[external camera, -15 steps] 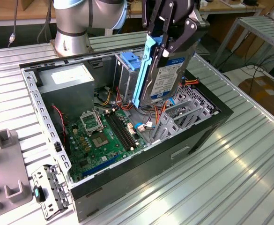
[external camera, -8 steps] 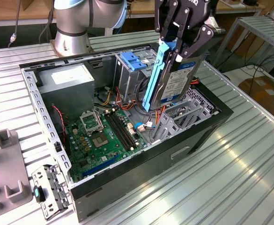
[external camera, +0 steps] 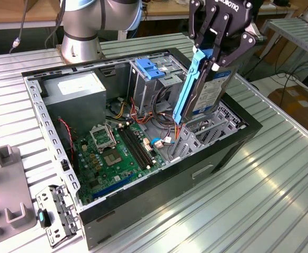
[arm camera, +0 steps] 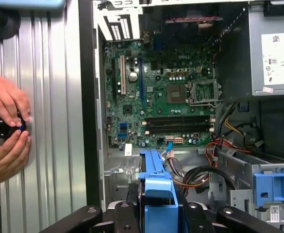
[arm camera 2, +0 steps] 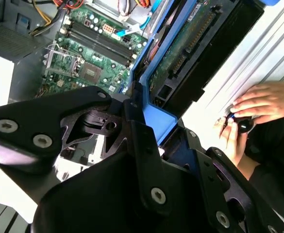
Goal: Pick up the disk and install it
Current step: 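Insert the disk into the insertion slot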
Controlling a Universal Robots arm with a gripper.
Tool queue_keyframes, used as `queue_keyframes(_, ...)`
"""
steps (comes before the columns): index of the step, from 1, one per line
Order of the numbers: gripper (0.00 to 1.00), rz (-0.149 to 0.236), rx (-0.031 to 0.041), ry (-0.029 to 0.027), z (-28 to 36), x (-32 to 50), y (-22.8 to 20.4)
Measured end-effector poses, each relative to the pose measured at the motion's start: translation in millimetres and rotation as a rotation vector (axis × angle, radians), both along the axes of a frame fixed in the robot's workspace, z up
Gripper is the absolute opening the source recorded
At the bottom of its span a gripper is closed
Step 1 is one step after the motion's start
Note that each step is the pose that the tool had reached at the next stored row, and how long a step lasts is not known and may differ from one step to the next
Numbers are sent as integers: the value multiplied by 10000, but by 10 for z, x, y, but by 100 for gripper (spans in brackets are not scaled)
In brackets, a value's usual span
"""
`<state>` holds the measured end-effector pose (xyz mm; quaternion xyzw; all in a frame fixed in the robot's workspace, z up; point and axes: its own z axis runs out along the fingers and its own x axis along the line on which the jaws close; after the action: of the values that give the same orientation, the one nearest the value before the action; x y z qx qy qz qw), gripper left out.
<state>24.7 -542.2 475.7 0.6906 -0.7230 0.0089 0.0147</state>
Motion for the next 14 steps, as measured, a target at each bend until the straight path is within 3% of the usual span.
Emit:
queue_keyframes(5, 37, -1, -29, 0, -85, 192, -28)
queue_keyframes(8, 37, -1, -43, 0, -134, 256, -43)
queue_keyframes(10, 37, -1, -53, 0, -194, 347, -48)
queue_keyframes(14, 37, -1, -55, 0, -243, 379, -48)
